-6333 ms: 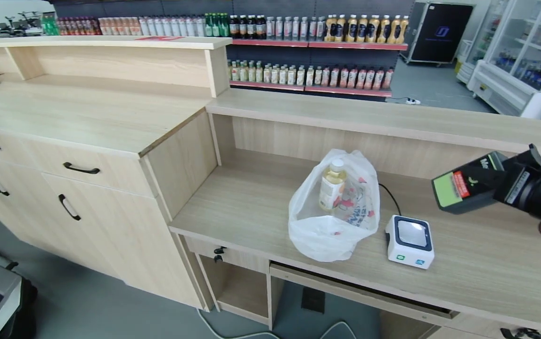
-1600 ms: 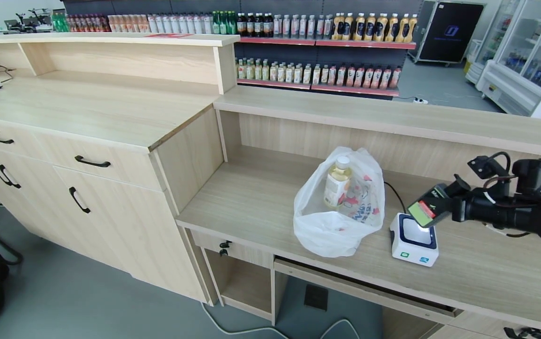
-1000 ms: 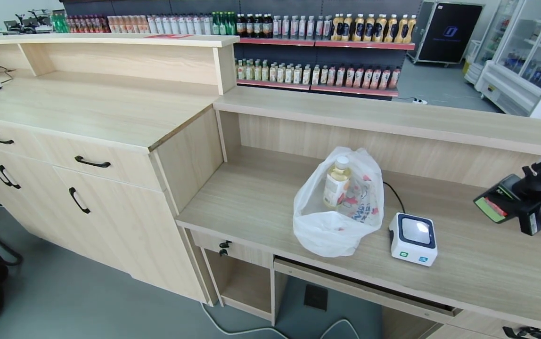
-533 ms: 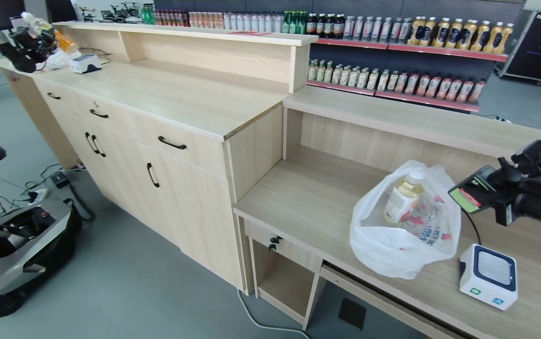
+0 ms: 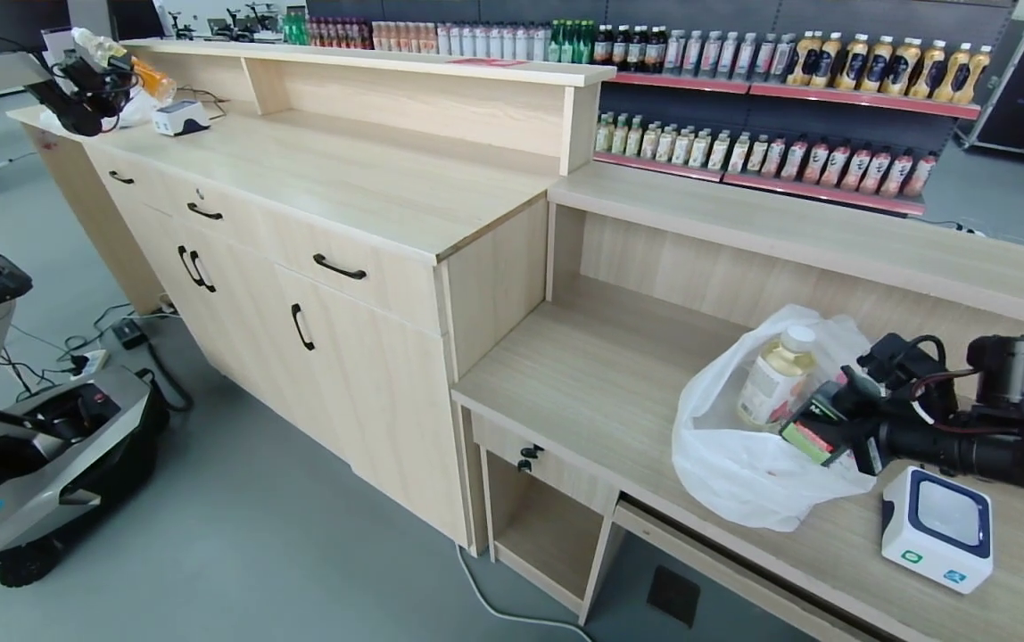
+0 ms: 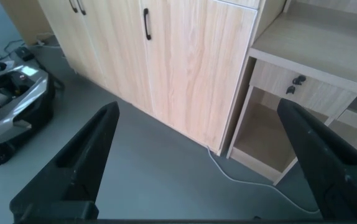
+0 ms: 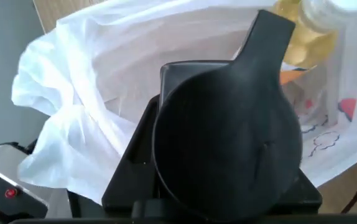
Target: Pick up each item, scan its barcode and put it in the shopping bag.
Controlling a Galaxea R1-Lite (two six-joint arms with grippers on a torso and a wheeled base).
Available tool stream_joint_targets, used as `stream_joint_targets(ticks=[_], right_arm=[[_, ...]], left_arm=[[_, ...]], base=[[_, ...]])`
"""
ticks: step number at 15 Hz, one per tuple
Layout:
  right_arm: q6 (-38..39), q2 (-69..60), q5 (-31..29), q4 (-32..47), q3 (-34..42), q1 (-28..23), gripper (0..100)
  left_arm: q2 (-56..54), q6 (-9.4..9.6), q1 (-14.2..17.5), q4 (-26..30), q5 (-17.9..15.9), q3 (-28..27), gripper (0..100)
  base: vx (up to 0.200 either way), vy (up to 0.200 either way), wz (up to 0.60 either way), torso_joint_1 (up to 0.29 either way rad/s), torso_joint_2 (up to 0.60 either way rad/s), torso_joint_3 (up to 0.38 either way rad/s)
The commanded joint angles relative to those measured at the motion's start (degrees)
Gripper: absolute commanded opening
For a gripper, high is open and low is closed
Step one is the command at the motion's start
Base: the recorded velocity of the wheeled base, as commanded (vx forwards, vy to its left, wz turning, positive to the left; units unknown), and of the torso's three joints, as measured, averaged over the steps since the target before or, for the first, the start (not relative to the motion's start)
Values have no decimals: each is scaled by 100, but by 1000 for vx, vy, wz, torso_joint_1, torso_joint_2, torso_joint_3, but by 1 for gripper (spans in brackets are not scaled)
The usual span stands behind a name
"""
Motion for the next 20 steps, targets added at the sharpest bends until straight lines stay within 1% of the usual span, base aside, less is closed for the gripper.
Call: stream_joint_targets(ticks=[1, 3, 6, 12, 15, 20], right_arm=[[0, 622, 9, -69, -128, 101, 0], [9, 868, 9, -236, -189, 136, 0], [9, 1237, 1, -289, -470, 215, 0], [0, 1527, 1, -368, -479, 180, 0], [9, 1650, -17, -552, -462, 171, 0], [52, 1765, -35, -544, -479, -5, 0]], left_arm=[[-2, -3, 0, 0, 4, 0, 100], [-2, 6, 0, 0, 4, 0, 100], [-2, 6, 0, 0, 4, 0, 100], [-2, -3, 0, 0, 4, 0, 100], [-2, -3, 0, 0, -4, 0, 100], [-2, -3, 0, 0, 4, 0, 100]], base=[[0, 0, 0, 0, 0, 0], [0, 0, 0, 0, 0, 0], [0, 0, 0, 0, 0, 0], [0, 0, 0, 0, 0, 0], [0, 0, 0, 0, 0, 0], [0, 0, 0, 0, 0, 0]])
